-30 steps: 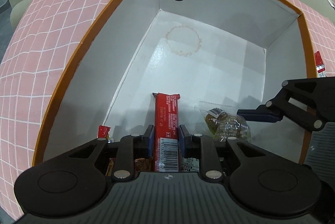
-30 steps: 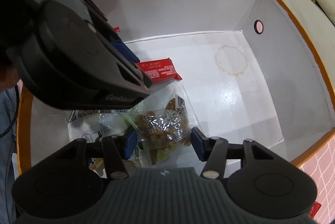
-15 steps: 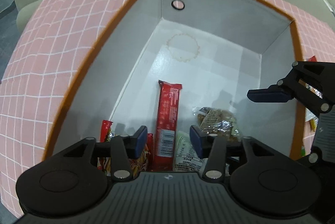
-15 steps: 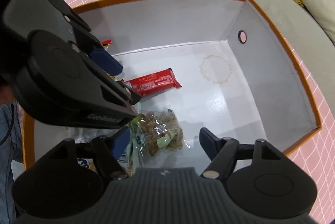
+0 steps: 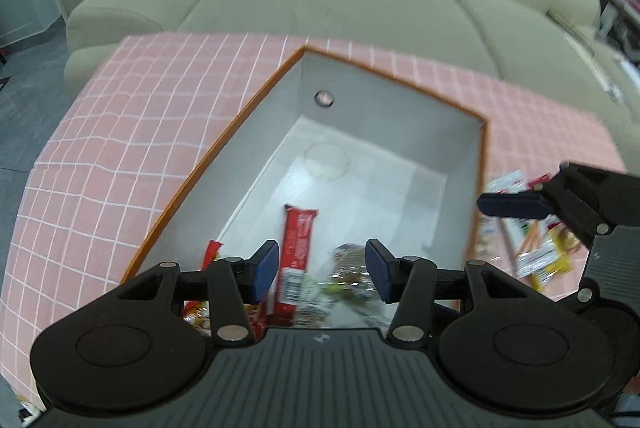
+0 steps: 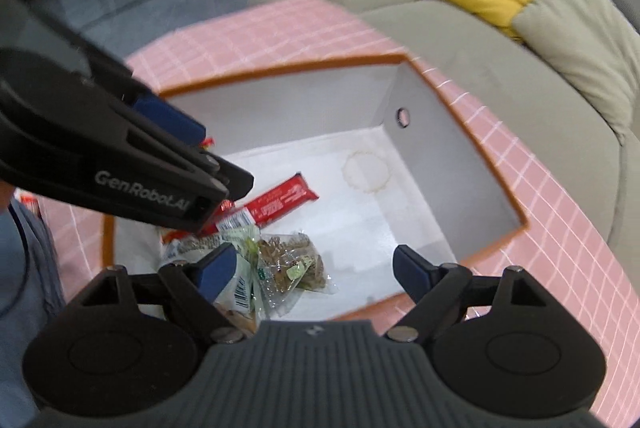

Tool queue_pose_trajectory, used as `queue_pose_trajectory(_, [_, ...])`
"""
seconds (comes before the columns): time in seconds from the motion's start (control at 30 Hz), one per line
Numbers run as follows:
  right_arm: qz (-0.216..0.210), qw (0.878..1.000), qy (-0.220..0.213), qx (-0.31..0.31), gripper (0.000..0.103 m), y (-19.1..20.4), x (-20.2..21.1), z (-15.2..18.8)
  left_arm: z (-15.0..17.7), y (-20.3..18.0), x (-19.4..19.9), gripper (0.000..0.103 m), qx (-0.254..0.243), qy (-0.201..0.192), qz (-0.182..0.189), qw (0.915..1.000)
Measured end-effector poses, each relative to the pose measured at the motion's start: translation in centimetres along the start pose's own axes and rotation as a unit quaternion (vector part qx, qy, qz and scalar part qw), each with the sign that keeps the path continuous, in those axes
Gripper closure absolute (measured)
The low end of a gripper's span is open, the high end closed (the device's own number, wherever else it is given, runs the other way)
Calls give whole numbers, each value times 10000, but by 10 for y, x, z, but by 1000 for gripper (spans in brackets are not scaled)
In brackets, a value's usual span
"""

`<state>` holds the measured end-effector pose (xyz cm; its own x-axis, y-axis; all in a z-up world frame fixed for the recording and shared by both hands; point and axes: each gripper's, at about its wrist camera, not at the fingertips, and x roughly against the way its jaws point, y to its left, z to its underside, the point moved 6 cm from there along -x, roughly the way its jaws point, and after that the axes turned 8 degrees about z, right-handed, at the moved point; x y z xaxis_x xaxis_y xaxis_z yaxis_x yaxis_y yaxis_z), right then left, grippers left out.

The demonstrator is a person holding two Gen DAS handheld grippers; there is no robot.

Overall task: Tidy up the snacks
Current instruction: 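Withdraw both tools from the box toward the remaining snacks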

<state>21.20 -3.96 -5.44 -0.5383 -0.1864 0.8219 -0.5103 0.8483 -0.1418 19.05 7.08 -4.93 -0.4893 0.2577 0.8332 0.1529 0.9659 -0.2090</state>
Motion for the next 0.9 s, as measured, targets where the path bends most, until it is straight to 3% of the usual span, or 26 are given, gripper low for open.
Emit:
queue_pose_trajectory(0.17, [98, 9966, -369, -733, 20, -19, 27, 22, 8, -26, 25, 44, 12, -410, 126, 9991])
queue_pose_trajectory(0.37, [529, 9873, -667, -1344, 20, -38, 55, 61, 24, -52, 38, 44, -35, -673, 307, 9973])
queue_pose_trajectory(0.57, [961, 9754, -861, -1787, 20, -52, 79, 109, 44, -78, 38, 44, -112, -718, 439, 9964])
queue_pose_trajectory(0.83, [1412, 9635, -919, -2080, 22, -65, 90, 180, 76, -115, 13, 44, 4, -494, 933, 9944])
queue_pose_trajectory(0.9, [1467, 9621, -837, -2141, 29, -68, 85, 194, 84, -123, 1, 44, 6, -420, 986, 9942])
